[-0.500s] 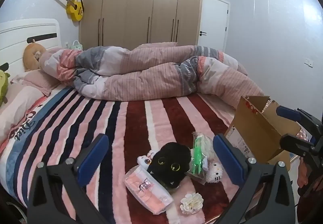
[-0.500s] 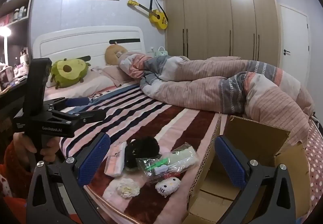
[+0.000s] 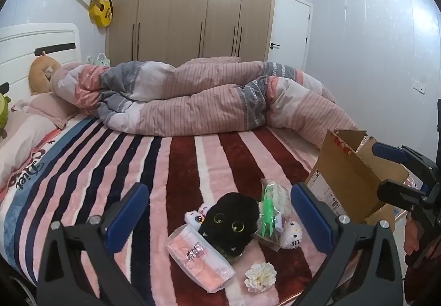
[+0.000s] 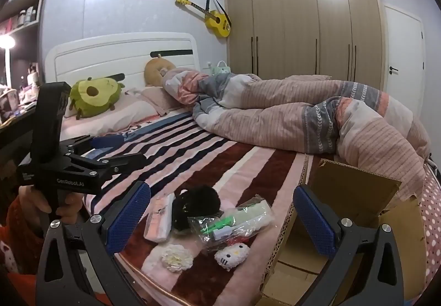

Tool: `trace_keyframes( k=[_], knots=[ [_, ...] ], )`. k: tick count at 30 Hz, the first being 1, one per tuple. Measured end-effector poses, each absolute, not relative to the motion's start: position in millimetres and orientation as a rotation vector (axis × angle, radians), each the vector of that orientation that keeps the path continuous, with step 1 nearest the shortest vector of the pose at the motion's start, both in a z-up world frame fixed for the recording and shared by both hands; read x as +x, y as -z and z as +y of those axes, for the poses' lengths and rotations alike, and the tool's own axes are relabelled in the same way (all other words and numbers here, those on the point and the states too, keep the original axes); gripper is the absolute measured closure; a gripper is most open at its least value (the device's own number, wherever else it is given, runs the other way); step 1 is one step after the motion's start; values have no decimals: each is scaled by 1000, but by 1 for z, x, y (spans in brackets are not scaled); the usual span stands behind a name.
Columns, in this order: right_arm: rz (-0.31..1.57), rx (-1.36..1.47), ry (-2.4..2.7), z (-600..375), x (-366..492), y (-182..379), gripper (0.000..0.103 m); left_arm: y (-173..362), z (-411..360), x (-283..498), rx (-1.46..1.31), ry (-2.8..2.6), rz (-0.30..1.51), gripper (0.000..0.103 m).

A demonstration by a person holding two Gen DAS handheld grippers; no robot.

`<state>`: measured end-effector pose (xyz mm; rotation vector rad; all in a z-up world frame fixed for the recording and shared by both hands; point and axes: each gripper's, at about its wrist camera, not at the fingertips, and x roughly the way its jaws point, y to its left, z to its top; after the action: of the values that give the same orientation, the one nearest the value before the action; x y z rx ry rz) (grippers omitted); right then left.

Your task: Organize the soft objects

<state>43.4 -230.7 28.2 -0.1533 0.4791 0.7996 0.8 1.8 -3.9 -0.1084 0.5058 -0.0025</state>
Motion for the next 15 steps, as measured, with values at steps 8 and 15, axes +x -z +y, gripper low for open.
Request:
trace_keyframes(
  k=[8,15],
  knots=[
    [481,-157,-801,-228,41,-31,0,3,3,-1,-110,0,503,0],
    [482,-154,-799,-225,40,-30,0,2,5,-2,-109,-1,501,0]
  ],
)
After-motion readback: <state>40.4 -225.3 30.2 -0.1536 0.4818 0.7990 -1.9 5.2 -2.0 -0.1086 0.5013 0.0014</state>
